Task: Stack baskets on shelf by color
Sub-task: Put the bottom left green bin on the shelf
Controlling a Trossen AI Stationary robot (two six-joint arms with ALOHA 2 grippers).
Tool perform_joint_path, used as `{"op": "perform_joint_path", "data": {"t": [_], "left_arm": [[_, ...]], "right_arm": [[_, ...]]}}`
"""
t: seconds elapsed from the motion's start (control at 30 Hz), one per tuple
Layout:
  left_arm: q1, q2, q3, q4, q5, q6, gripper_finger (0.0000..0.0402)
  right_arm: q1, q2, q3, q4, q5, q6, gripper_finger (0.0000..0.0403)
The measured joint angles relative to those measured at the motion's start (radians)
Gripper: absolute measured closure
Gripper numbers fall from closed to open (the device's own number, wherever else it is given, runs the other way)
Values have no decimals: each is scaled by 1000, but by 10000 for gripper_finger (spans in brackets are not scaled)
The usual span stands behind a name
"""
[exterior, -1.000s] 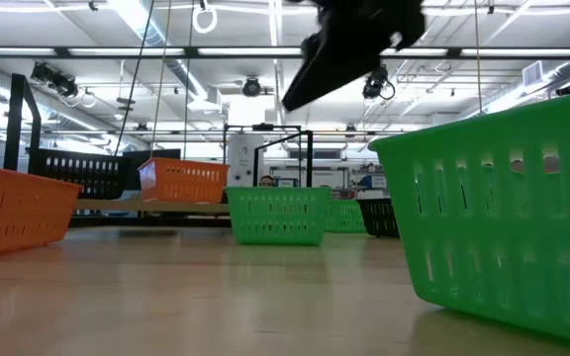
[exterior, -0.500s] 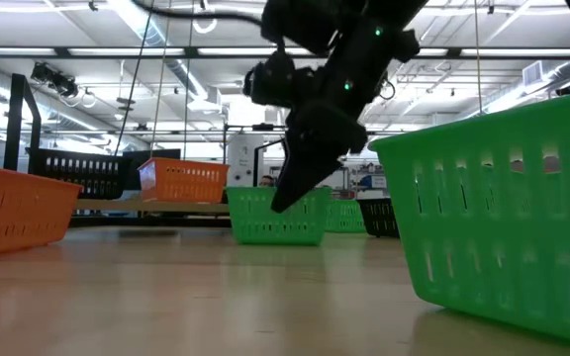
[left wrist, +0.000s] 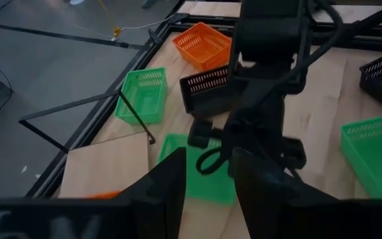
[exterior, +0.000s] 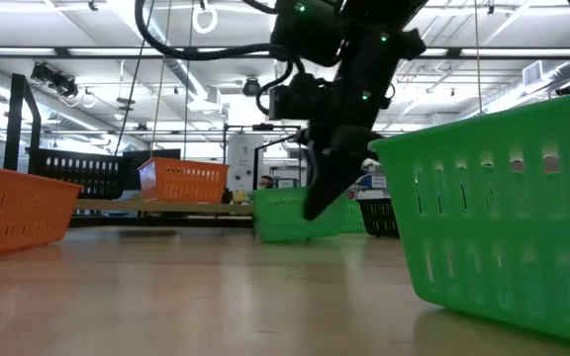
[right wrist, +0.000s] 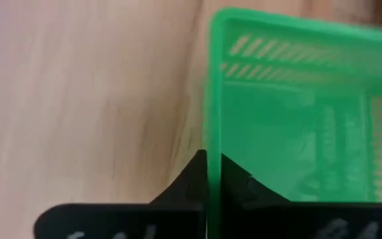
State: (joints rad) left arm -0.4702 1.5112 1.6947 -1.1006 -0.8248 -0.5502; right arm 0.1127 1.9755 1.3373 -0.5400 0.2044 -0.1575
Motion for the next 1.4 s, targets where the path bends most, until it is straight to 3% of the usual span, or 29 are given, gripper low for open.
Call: {"op": "perform_joint_path", "data": {"t": [0.27, 0.63, 1.07, 1.4], "left_arm": [[-2, 0, 0, -14, 3, -15, 271], [-19, 0, 0, 43, -5, -19, 271], [-63, 0, 0, 123, -14, -8, 271], [-89, 0, 0, 160, -98, 67, 272]], "right_arm": [[47, -121, 0, -138, 126, -52, 398], [-68, -194, 1, -106, 79, -270, 400], [-282, -193, 0, 14, -153, -540, 401], [-426, -191, 0, 90, -342, -717, 401]]}}
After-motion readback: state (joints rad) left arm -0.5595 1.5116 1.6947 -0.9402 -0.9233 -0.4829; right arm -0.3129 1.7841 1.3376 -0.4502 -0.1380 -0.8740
